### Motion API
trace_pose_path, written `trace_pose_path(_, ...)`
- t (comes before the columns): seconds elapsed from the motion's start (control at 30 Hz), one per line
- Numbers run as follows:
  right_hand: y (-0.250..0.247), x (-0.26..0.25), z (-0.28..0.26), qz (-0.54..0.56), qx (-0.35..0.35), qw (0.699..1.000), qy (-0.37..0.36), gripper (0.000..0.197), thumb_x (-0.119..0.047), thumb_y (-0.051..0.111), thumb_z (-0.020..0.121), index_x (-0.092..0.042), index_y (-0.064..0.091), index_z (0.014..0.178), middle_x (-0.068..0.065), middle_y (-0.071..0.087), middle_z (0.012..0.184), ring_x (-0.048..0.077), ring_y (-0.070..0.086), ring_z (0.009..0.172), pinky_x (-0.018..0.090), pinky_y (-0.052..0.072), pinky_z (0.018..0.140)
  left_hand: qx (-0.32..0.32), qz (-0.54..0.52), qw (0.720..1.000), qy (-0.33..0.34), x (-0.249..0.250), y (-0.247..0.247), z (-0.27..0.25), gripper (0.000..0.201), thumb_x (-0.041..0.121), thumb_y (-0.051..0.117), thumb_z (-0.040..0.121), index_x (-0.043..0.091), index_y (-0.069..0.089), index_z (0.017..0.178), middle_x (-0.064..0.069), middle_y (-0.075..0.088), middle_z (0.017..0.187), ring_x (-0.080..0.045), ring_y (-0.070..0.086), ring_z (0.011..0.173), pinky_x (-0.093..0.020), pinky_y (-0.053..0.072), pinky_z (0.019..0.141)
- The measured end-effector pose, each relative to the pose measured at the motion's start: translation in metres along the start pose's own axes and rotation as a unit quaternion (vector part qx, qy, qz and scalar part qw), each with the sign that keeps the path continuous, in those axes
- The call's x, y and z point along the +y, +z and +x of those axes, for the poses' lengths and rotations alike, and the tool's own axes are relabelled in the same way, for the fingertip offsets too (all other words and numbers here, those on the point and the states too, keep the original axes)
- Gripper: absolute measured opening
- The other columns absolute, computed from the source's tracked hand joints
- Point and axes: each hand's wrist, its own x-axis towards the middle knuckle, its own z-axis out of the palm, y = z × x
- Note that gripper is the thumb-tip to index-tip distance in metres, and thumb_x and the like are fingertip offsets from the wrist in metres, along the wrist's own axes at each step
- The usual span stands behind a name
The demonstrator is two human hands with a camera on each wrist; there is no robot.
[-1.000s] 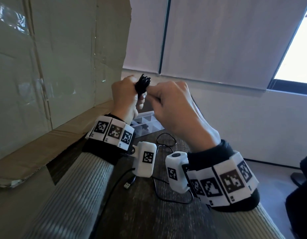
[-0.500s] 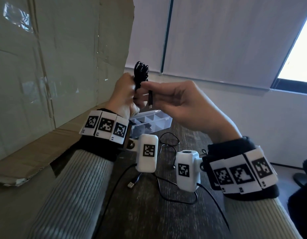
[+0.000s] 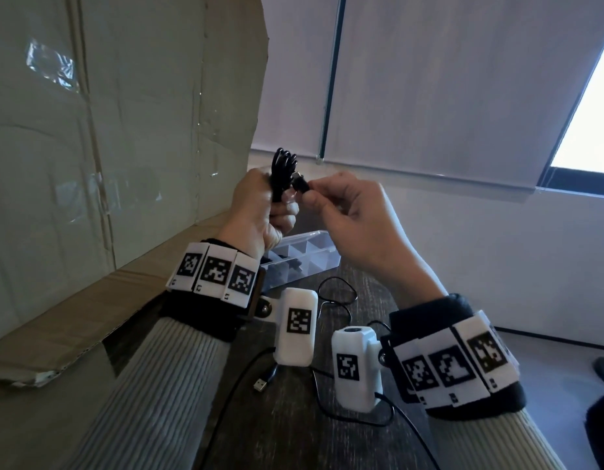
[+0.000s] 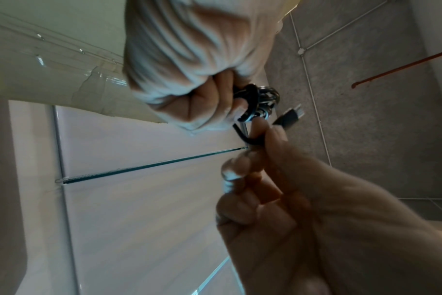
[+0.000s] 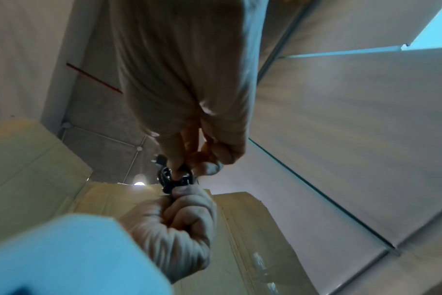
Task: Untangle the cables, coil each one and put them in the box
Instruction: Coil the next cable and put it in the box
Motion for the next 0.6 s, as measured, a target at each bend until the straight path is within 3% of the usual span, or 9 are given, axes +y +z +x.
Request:
trace_pose_path(0.07, 0.005, -0.002, -0.002, 0.015, -0.004, 0.999, 0.032, 0.026, -0.016, 0.06, 0.094, -0.038, 0.07, 0.084, 0.001, 0.063, 0.078, 0.022, 0.05, 0.063, 0.034, 0.045, 0.062, 0.007, 0.005, 1.0, 0.006, 0.0, -0.003, 0.001, 0.033, 0.006, 0.024, 0.089, 0.012, 0.037, 0.059, 0.003, 0.032, 0.034, -0.004, 0.02, 0.025, -0.008, 0.01, 0.029)
trace_pose_path(0.13, 0.006, -0.004, -0.003, 0.026, -0.017, 0.997, 0.073, 0.031, -0.019, 0.058, 0.095, -0.04, 0.067, 0.075, 0.006, 0.053, 0.068, 0.019, 0.038, 0.059, 0.03, 0.035, 0.057, 0.013, 0.016, 1.0, 0.011, 0.0, -0.005, 0.001, 0.032, 0.006, 0.025, 0.087, 0.012, 0.036, 0.058, 0.003, 0.031, 0.034, -0.004, 0.019, 0.025, -0.007, 0.009, 0.032)
trace_pose_path(0.23, 0.002, -0.006, -0.002, 0.014, -0.034, 0.994, 0.102, 0.024, -0.021, 0.058, 0.095, -0.03, 0.072, 0.077, 0.018, 0.067, 0.076, 0.026, 0.05, 0.063, 0.034, 0.044, 0.062, 0.009, 0.035, 0.999, 0.018, -0.001, -0.002, -0.001, 0.035, 0.008, 0.028, 0.089, 0.012, 0.037, 0.055, 0.002, 0.031, 0.034, -0.005, 0.018, 0.025, -0.008, 0.009, 0.032)
trace_pose_path(0.27, 0.0, -0.007, -0.002, 0.009, -0.041, 0.993, 0.112, 0.023, -0.021, 0.058, 0.095, -0.024, 0.073, 0.078, 0.017, 0.069, 0.079, 0.028, 0.053, 0.065, 0.034, 0.046, 0.064, 0.01, 0.043, 0.999, 0.02, -0.002, -0.001, -0.001, 0.036, 0.009, 0.029, 0.09, 0.011, 0.038, 0.055, 0.002, 0.031, 0.033, -0.005, 0.018, 0.024, -0.009, 0.009, 0.032)
trace_pose_path(0.37, -0.008, -0.01, -0.002, 0.0, -0.062, 0.986, 0.156, 0.029, -0.02, 0.056, 0.096, -0.022, 0.07, 0.07, 0.009, 0.052, 0.067, 0.017, 0.043, 0.063, 0.025, 0.037, 0.057, 0.007, 0.07, 0.997, 0.028, -0.006, 0.003, -0.002, 0.033, 0.011, 0.031, 0.092, 0.011, 0.039, 0.059, 0.002, 0.031, 0.033, -0.005, 0.019, 0.025, -0.009, 0.009, 0.033)
trace_pose_path(0.43, -0.011, -0.01, -0.002, 0.017, -0.067, 0.98, 0.188, 0.023, -0.018, 0.056, 0.096, -0.018, 0.074, 0.081, 0.007, 0.052, 0.064, 0.013, 0.045, 0.061, 0.02, 0.037, 0.055, 0.001, 0.079, 0.997, 0.026, -0.009, 0.004, -0.001, 0.034, 0.011, 0.031, 0.091, 0.012, 0.038, 0.058, 0.002, 0.031, 0.033, -0.005, 0.019, 0.025, -0.01, 0.008, 0.035)
trace_pose_path(0.5, -0.013, -0.008, -0.001, 0.013, -0.078, 0.976, 0.204, 0.021, -0.018, 0.056, 0.096, -0.017, 0.074, 0.084, 0.003, 0.055, 0.06, 0.012, 0.048, 0.06, 0.021, 0.039, 0.057, -0.002, 0.082, 0.996, 0.019, -0.013, 0.006, -0.001, 0.038, 0.01, 0.03, 0.09, 0.013, 0.037, 0.054, 0.002, 0.031, 0.034, -0.005, 0.018, 0.026, -0.01, 0.007, 0.037)
trace_pose_path(0.6, -0.02, -0.004, 0.0, -0.019, -0.102, 0.968, 0.228, 0.022, -0.018, 0.059, 0.094, -0.021, 0.071, 0.075, 0.001, 0.057, 0.057, 0.012, 0.049, 0.062, 0.027, 0.039, 0.066, -0.007, 0.111, 0.994, -0.001, -0.019, 0.01, -0.003, 0.037, 0.011, 0.029, 0.091, 0.013, 0.036, 0.055, 0.002, 0.032, 0.034, -0.005, 0.018, 0.026, -0.012, 0.006, 0.039)
